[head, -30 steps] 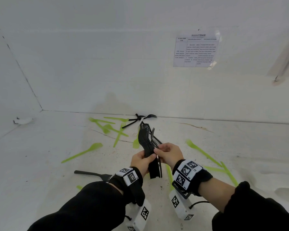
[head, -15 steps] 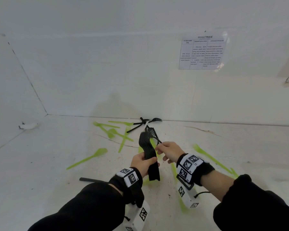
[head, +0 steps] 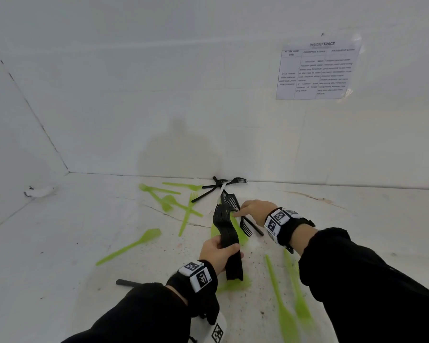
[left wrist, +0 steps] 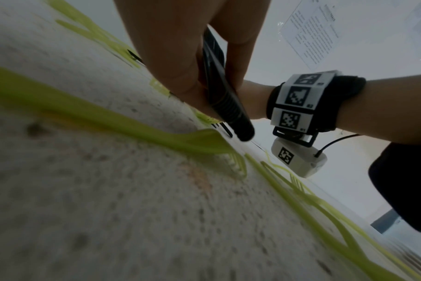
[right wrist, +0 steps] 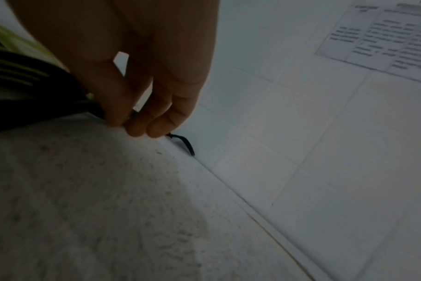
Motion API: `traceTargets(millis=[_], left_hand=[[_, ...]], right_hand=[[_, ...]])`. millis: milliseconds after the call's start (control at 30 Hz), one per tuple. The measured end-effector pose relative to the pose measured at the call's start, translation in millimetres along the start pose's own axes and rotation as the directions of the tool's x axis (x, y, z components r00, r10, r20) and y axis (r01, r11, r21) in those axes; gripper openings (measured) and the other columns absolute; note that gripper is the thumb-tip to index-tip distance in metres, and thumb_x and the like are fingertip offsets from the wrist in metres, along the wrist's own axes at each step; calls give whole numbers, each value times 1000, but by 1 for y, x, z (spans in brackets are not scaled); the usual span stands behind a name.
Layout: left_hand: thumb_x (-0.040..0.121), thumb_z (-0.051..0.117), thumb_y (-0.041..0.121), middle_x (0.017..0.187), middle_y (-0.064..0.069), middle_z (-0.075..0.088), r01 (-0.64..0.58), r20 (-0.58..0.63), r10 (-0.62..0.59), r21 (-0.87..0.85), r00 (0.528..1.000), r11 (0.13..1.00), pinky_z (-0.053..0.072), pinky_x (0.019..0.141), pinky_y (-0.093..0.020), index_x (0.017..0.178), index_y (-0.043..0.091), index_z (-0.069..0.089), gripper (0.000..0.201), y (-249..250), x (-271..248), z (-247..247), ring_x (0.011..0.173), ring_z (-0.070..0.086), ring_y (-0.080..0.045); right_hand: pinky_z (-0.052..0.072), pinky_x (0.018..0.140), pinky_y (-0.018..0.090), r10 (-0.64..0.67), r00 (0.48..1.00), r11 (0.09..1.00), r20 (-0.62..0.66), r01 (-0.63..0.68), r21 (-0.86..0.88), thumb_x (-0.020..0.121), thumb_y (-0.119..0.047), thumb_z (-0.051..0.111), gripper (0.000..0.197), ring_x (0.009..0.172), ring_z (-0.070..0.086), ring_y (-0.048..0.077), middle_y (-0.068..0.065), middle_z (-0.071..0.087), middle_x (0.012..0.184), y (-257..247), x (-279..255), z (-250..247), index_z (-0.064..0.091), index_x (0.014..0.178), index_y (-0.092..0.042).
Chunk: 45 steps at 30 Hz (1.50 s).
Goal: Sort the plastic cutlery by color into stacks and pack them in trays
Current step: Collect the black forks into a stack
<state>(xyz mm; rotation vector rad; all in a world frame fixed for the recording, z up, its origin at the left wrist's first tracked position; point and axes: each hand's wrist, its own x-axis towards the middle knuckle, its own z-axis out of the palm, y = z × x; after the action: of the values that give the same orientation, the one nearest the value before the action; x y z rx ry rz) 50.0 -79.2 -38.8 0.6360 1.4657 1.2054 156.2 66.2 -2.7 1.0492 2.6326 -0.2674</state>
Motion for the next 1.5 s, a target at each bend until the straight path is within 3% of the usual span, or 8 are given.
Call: traceTargets(millis=[233, 467, 667, 800, 933, 1100, 1300, 1500], left_hand=[[86, 57, -8, 72, -12, 61, -3, -7, 3, -42, 1000, 999, 56, 54, -26, 85, 5, 55, 13, 3, 10, -1, 46, 64, -11], [85, 59, -6, 72, -13, 63, -8, -27, 7, -41, 1000, 999, 57, 57, -27, 89, 3, 57, 10, -1, 12, -5, 50, 65, -13], [85, 59, -7, 72, -13, 62, -17, -28, 15, -50, 999, 999, 57, 58, -28, 87, 4, 57, 11, -1, 10, -8, 50, 65, -13], [86, 58, -7, 66, -10, 63, -9, -38, 7, -61, 999, 998, 57, 57, -29, 88, 2, 57, 9, -4, 10, -11, 52, 65, -16], [86, 57, -8, 71, -13, 60, -6, -34, 4, -70, 999, 998, 57, 55, -29, 84, 4, 55, 12, -4, 9, -12, 51, 66, -15], [87, 56, -8, 72, -13, 59, -4, -51, -1, -84, 999, 996, 56, 69, -40, 86, 3, 56, 11, -4, 7, -13, 52, 65, -15], [87, 56, -8, 71, -13, 59, -13, -54, 9, -76, 999, 997, 56, 69, -39, 86, 1, 56, 10, -3, 6, -14, 51, 65, -15], [87, 55, -8, 73, -13, 59, -15, -52, 11, -83, 999, 996, 57, 57, -29, 87, 3, 54, 11, -2, 3, -14, 47, 64, -10]], right_hand=[[40, 88, 29, -74, 976, 992, -207, 52, -113, 89, -13, 55, 24, 120, 43, 21, -1, 46, 128, 11, 14, 12, 66, 108, -21], [30, 97, 30, -52, 902, 999, -429, 52, -11, 98, -14, 41, 29, 117, 45, 21, 1, 55, 125, 28, 14, -10, 56, 122, -15], [39, 73, 27, -50, 939, 989, -341, 95, 117, 90, 2, 39, 29, 74, 41, 20, 13, 38, 116, 25, 14, -12, 51, 116, -5], [42, 87, 33, -14, 985, 982, -174, 46, 183, 84, 4, 45, 34, 83, 41, 18, 7, 37, 102, 22, 20, -1, 54, 115, -5], [33, 102, 35, 93, 956, 974, -277, -29, 227, 97, -21, 41, 26, 95, 41, 21, 6, 38, 104, 17, 26, 13, 57, 115, -12], [39, 86, 34, 70, 883, 995, -463, -30, 94, 97, -25, 44, 26, 101, 51, 29, 11, 53, 109, 24, 17, 3, 63, 114, -23], [38, 96, 28, 97, 931, 956, -351, 11, 293, 84, 12, 35, 55, 109, 54, 31, 18, 58, 120, 35, 12, -2, 49, 133, -10], [22, 107, 22, -50, 989, 986, -141, 71, 148, 86, 14, 42, 78, 135, 30, 25, 10, 25, 149, 35, 3, 3, 5, 149, -12]])
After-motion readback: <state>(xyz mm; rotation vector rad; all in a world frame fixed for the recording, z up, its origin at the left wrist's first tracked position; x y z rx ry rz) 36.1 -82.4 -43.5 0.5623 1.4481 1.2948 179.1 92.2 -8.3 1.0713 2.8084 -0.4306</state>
